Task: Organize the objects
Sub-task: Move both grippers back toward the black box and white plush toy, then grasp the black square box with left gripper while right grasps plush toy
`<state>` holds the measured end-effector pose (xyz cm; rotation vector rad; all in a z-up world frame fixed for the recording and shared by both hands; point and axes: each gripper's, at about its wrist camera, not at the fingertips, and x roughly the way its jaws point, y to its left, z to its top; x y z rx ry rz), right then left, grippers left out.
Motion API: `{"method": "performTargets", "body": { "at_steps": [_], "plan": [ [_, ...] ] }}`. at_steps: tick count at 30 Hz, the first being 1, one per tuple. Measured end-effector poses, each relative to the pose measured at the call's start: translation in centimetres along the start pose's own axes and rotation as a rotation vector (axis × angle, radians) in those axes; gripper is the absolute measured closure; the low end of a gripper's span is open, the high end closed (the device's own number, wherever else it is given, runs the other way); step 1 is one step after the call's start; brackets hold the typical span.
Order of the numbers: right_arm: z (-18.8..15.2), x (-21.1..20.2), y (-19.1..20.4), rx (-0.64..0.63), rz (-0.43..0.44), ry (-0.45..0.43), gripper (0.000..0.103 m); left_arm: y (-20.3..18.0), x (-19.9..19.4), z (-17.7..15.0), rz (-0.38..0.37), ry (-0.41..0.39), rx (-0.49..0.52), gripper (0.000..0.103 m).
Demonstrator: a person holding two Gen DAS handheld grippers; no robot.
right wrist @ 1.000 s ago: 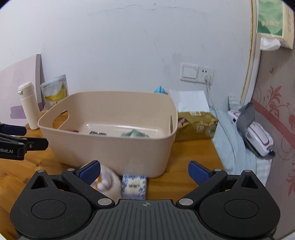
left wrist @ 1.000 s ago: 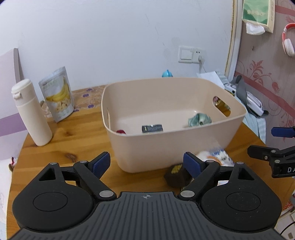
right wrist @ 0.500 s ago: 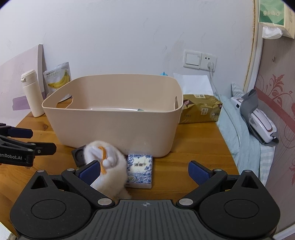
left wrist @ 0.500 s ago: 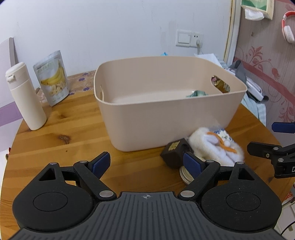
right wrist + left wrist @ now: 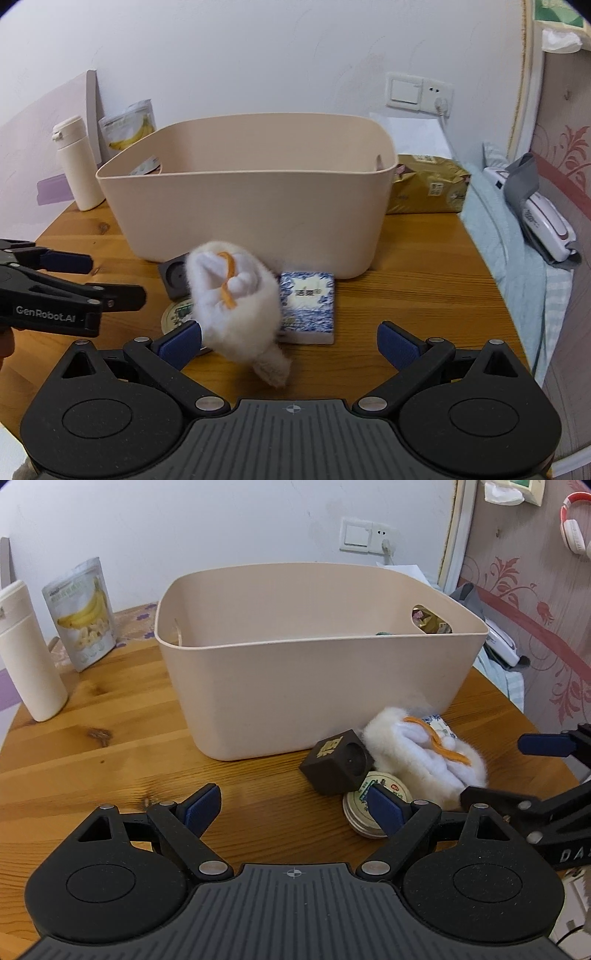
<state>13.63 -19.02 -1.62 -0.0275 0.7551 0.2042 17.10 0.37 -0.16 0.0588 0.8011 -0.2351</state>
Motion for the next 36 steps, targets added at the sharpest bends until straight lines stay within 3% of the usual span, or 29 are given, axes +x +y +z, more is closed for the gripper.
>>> {"method": "performTargets", "body": {
  "at_steps": [8,24,29,33,36],
  "plan": [
    [0.1,1.7,1.2,-0.032,0.015,0.030,0.001,0.2,1.3,0.5,-0.025,0.009,-0.027,0.015],
    [0.8,4.7,1.1,-0.041,0.000,0.083,0.019,1.6,5.1,1.8,-0.106,0.041,-0.100,0.016],
    [0.8,5.1,1.1,-0.053,-0.007,0.091,0.020,1.7,5.9,1.8,-0.134,0.049,-0.098,0.030],
    [0.9,5.2,1.0,-0.048,-0.009,0.092,0.031,1.7,5.9,2.0,-0.173,0.052,-0.116,0.049],
    [0.9,5.2,0.8,-0.050,-0.009,0.095,0.036,1.5,5.8,2.0,-0.165,0.055,-0.104,0.050]
  ]
}}
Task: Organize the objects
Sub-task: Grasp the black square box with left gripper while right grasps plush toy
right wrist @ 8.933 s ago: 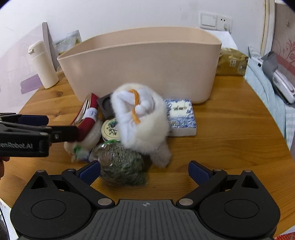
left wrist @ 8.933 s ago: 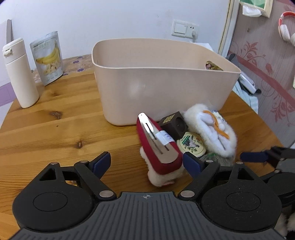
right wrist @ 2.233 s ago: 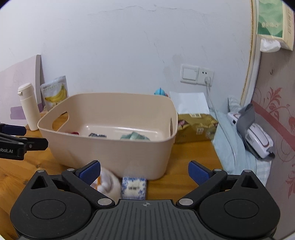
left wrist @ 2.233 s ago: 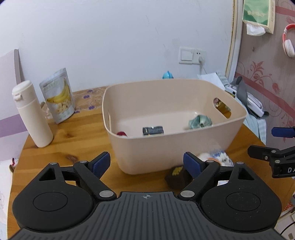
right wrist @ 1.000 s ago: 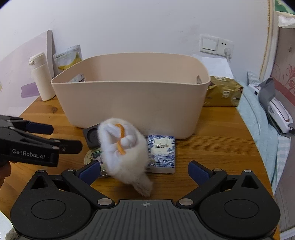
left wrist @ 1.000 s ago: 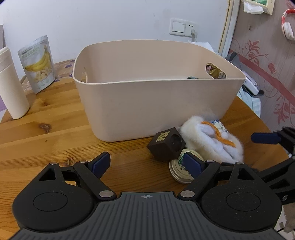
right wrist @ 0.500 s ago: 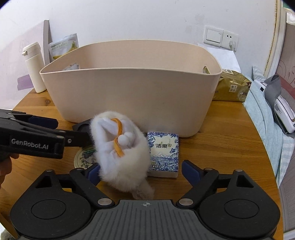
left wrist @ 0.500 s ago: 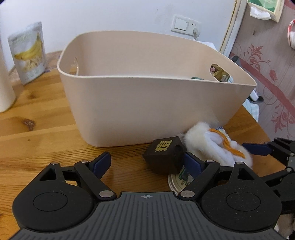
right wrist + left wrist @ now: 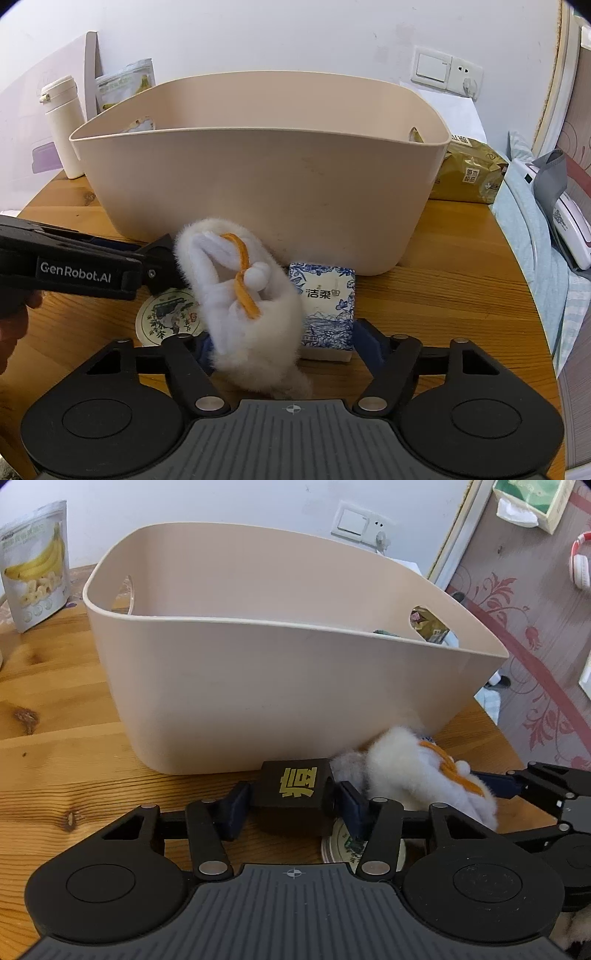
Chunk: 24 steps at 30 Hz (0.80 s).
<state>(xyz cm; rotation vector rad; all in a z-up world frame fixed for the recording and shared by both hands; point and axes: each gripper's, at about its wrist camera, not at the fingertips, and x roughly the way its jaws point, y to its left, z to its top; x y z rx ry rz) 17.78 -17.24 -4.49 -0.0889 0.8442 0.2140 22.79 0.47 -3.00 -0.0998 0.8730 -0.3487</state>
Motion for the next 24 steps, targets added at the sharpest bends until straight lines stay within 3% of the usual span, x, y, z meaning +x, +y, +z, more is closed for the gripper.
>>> {"method": "performTargets", "body": {
  "at_steps": [3,10,16,17,24],
  "plan": [
    [0.0,-0.2,0.1,-0.019,-0.013,0.003,0.048,-0.2,-0.2,-0.2,0.005,-0.001,0.014,0.051],
    [0.0,-1.3,0.0,-0.017,-0.009,-0.022,0.064,0.1,-1.0,-0.6,0.014,-0.012,0.013,0.058],
    [0.2,-2.6,0.3,-0.029,-0.013,-0.056,0.081,0.3,-1.4,-1.1,0.024,-0.014,0.009,0.058],
    [0.2,-2.8,0.3,-0.028,-0.013,-0.063,0.088,0.3,-1.5,-1.1,0.023,-0.016,0.009,0.058],
    [-0.1,-3.8,0.3,-0.022,-0.008,-0.080,0.091,0.4,-3.1,-1.6,0.027,-0.047,0.013,0.058]
  ]
}}
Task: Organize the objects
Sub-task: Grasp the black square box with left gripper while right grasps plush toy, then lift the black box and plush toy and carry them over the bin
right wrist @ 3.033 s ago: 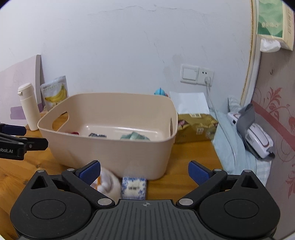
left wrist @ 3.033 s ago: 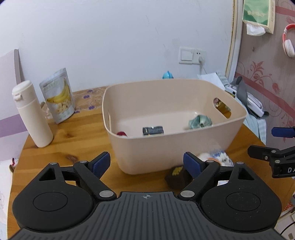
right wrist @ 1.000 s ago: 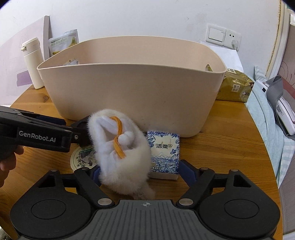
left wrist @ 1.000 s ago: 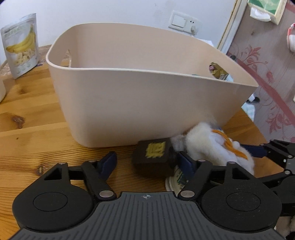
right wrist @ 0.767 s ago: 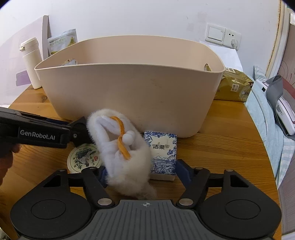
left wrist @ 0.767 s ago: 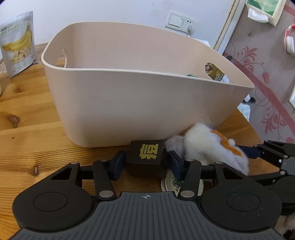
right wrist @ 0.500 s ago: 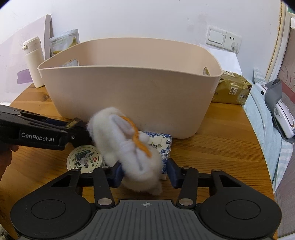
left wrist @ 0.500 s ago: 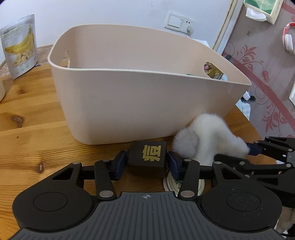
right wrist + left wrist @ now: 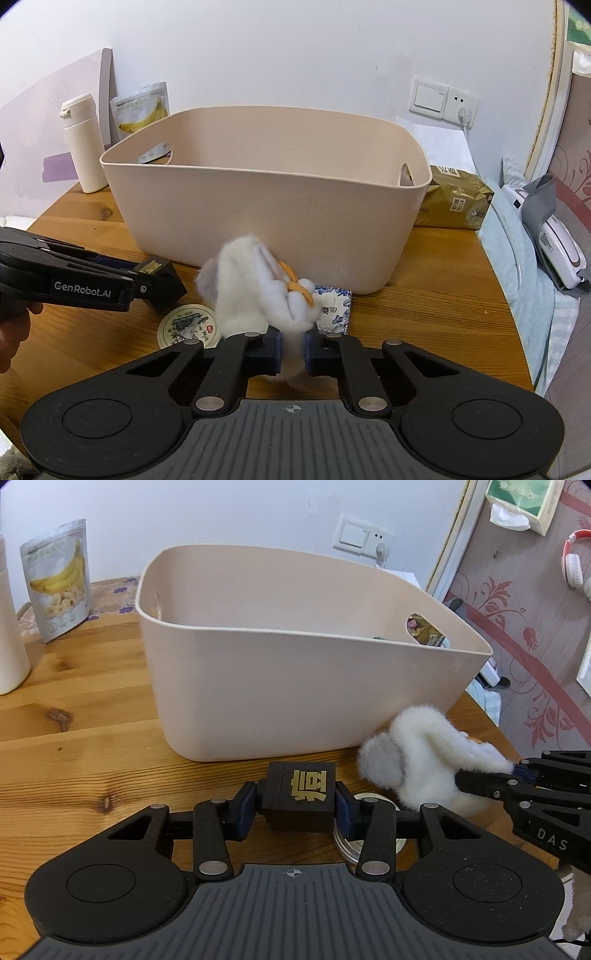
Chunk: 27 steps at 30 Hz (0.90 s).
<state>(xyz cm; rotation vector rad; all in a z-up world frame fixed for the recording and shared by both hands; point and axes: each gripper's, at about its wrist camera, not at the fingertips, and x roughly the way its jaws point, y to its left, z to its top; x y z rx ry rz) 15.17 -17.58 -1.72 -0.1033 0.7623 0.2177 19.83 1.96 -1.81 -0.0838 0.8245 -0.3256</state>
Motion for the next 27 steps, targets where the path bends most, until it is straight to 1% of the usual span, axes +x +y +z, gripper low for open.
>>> {"method": "performTargets", "body": {
  "at_steps": [11,20,27],
  "plan": [
    [0.0,-2.5,0.1,-0.002,-0.012,-0.052,0.091,0.3,-2.9,-0.7,0.010,-0.042,-0.001,0.059],
    [-0.4,-4.5,0.0,0.005,-0.018,-0.086,0.091,-0.3,-5.1,-0.7,0.037,-0.083,0.010,0.058],
    [-0.3,-5.7,-0.6,0.016,-0.025,-0.114,0.091,-0.9,-6.5,-0.5,0.066,-0.116,0.039,0.058]
  ]
}}
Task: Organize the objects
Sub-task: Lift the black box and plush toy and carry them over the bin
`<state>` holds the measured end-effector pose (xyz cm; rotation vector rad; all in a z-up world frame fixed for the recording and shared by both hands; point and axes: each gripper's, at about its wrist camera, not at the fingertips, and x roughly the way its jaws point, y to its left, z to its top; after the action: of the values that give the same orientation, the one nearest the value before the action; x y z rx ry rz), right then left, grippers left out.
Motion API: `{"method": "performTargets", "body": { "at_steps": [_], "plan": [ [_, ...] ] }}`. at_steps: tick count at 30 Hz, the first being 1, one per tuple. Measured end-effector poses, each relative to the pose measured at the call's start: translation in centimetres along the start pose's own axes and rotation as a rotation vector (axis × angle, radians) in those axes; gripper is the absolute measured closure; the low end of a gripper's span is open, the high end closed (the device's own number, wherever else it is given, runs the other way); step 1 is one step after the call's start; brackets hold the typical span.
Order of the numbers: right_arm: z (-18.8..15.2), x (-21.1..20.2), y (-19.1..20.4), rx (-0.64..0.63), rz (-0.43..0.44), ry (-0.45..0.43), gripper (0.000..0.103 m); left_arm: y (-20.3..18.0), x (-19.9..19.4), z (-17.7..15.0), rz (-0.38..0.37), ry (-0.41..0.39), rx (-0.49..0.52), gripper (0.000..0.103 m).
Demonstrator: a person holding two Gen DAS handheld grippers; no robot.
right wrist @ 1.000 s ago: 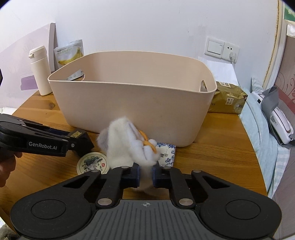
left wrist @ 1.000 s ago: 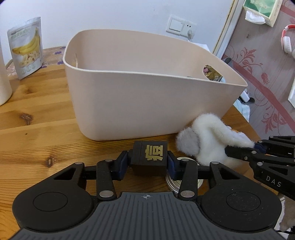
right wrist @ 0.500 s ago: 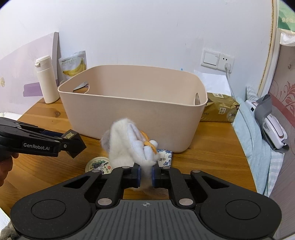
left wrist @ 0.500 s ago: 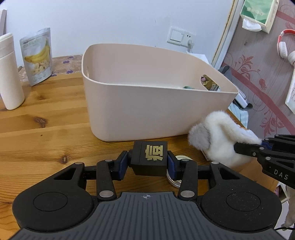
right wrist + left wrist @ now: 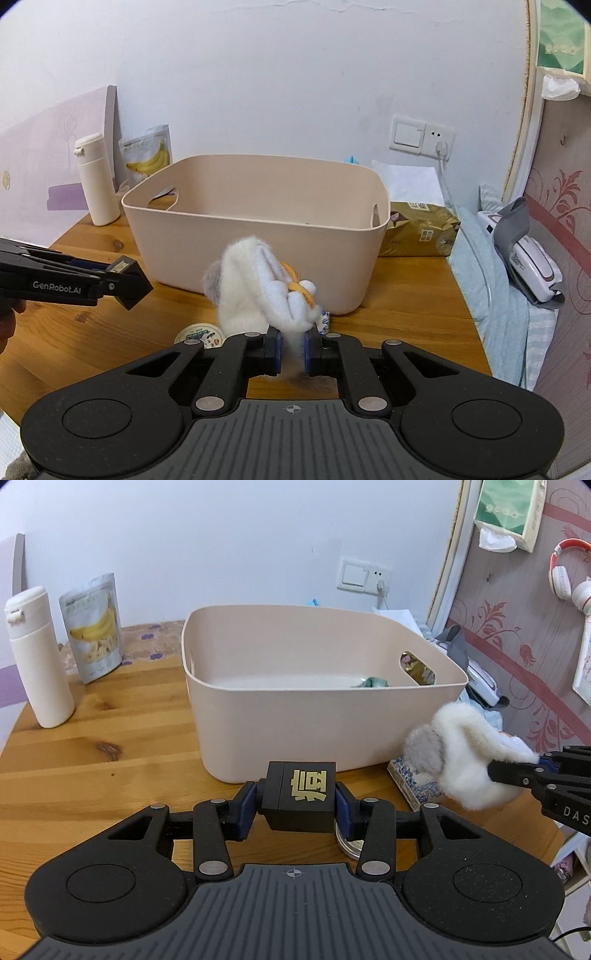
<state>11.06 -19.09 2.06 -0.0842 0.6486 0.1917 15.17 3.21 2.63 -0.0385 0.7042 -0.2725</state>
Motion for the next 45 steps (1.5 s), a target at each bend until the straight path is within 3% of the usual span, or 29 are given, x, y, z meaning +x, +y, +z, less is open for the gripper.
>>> {"method": "performTargets", "body": {
  "at_steps": [13,28,45],
  "plan": [
    [1.2,-1.4,-0.9,0.004,-0.026,-0.055,0.091,-0.9,-1.9,2.0,-0.021,-0.063,0.032,0.058],
    [4.4,-1.4,-2.3,0.018,-0.033,-0.135,0.091,-1.5,-1.4,5.7,-0.003,-0.118,0.059,0.058],
    [7.2,2.8,-3.7,0.060,-0.019,-0.137,0.091,-0.5,4.4,9.7,0.048,-0.096,0.057,0.058]
  ]
}}
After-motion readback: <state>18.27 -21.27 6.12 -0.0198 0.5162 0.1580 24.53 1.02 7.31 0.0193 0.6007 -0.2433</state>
